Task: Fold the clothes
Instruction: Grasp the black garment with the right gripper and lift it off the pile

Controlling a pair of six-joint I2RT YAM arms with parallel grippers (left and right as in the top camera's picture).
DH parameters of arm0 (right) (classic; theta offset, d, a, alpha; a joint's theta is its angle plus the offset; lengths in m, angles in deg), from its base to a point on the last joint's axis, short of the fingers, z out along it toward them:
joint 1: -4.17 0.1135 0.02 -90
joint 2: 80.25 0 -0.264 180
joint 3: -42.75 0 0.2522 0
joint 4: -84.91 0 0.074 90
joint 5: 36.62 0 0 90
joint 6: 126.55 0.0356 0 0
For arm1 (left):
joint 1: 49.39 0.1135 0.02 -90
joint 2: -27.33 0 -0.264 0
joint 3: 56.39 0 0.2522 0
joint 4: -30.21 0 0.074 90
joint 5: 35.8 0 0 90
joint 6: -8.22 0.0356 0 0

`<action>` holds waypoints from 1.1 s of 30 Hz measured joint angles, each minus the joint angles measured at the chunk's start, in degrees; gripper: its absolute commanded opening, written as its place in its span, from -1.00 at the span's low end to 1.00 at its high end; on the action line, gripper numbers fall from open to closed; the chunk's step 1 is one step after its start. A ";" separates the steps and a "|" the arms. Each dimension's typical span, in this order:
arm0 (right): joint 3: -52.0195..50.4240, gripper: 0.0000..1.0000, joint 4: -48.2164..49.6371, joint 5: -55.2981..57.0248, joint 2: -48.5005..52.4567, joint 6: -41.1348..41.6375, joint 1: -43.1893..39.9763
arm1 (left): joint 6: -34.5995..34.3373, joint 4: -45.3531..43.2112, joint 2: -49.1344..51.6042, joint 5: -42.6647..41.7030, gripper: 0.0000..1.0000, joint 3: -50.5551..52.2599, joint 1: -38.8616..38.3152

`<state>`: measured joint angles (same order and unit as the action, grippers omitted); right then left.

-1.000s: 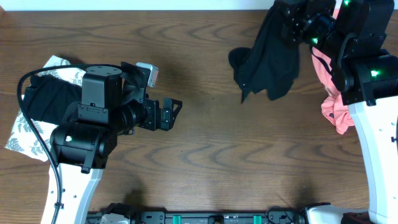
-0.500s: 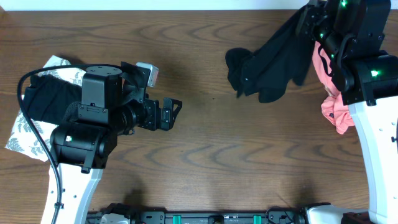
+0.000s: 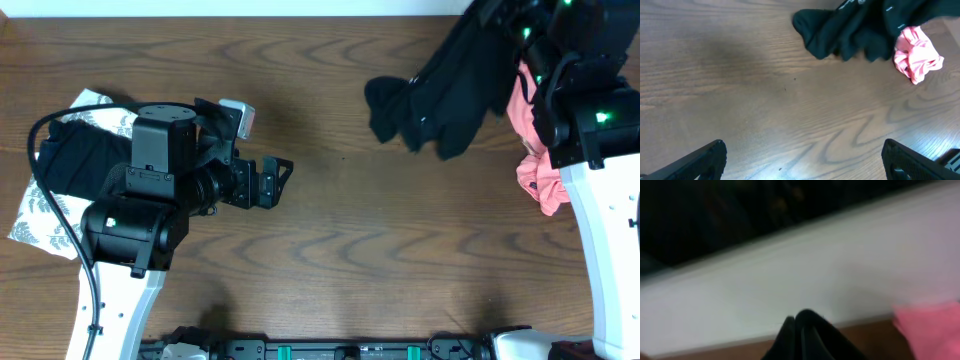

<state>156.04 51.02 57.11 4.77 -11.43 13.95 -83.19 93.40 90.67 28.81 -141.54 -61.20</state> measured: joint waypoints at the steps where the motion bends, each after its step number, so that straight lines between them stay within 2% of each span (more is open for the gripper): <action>1: 0.00 -0.97 2.27 -0.70 0.00 0.46 0.00 | 0.00 -0.04 0.00 -0.02 0.98 0.00 0.00; 5: 0.07 -0.97 6.12 -2.84 0.00 3.52 0.00 | 0.00 -0.39 0.02 -0.07 0.98 0.00 0.00; 10: 0.07 -0.98 3.76 -4.07 0.11 6.32 0.50 | -0.02 -0.42 0.87 -0.13 0.98 0.00 -0.22; 14: 0.09 -0.98 1.53 -3.78 1.20 5.22 1.95 | -0.02 -0.44 1.88 -0.15 0.98 0.00 -0.72; 20: 0.11 -0.97 -10.95 2.99 5.38 -2.23 2.69 | -0.02 -0.33 2.14 -0.15 0.98 0.00 -0.74; 28: 0.07 -0.96 -27.96 23.96 7.26 -7.69 1.27 | -0.02 -0.26 2.16 -0.17 0.97 0.00 -0.74; 29: 0.07 -0.85 -29.57 25.81 7.23 -7.85 0.81 | -0.02 -0.28 2.16 -0.17 0.97 0.00 -0.74; 31: 0.07 0.07 -33.00 28.39 7.23 -7.82 -0.57 | -0.02 -0.26 2.16 -0.15 0.97 0.00 -0.74; 32: 0.07 0.39 -34.12 28.81 7.23 -8.11 -1.03 | -0.02 -0.28 2.16 -0.17 0.97 0.00 -0.74; 33: 0.07 0.47 -35.12 28.81 7.23 -8.24 -1.53 | -0.02 -0.28 2.16 -0.15 0.97 0.00 -0.74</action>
<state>156.11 15.90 85.91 12.00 -19.67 12.42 -83.21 93.12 92.83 28.66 -141.54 -61.94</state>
